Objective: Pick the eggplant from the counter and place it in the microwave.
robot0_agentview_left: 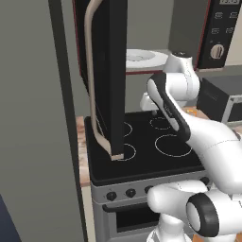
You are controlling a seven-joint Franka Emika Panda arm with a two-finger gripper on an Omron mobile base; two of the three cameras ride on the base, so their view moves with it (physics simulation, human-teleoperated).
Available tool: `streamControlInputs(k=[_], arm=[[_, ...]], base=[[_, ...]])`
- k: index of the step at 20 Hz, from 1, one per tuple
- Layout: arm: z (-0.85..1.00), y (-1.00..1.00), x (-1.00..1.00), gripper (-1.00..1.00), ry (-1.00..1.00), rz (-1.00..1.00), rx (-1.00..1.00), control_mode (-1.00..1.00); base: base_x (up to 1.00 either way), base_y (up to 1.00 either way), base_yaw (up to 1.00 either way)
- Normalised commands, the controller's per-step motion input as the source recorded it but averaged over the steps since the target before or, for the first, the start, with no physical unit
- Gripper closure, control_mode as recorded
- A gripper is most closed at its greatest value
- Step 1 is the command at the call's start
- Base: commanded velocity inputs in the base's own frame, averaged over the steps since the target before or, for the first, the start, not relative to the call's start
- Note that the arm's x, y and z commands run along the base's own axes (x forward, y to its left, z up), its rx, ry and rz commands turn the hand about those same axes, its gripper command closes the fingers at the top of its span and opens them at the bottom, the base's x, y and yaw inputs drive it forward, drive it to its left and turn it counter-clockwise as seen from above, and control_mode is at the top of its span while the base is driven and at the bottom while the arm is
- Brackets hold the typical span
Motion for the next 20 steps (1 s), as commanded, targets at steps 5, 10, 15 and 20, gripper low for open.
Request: streamControlInputs(k=[5, 10, 15, 20], arm=[[-0.27, -0.48, -0.21, -1.0, 0.0, -0.04, -0.01, -1.0], [-0.51, -1.0, -0.35, -1.0, 0.01, -0.19, 0.07, -1.0], [-0.43, -1.0, -0.06, -1.0, 0.05, -0.2, 0.09, -1.0], [-0.3, -1.0, 0.24, -1.0, 0.16, -0.21, 0.03, -1.0]], base=[[0.0, 0.0, 0.0], [0.0, 0.0, 0.0], [0.0, 0.0, 0.0], [0.0, 0.0, 0.0]])
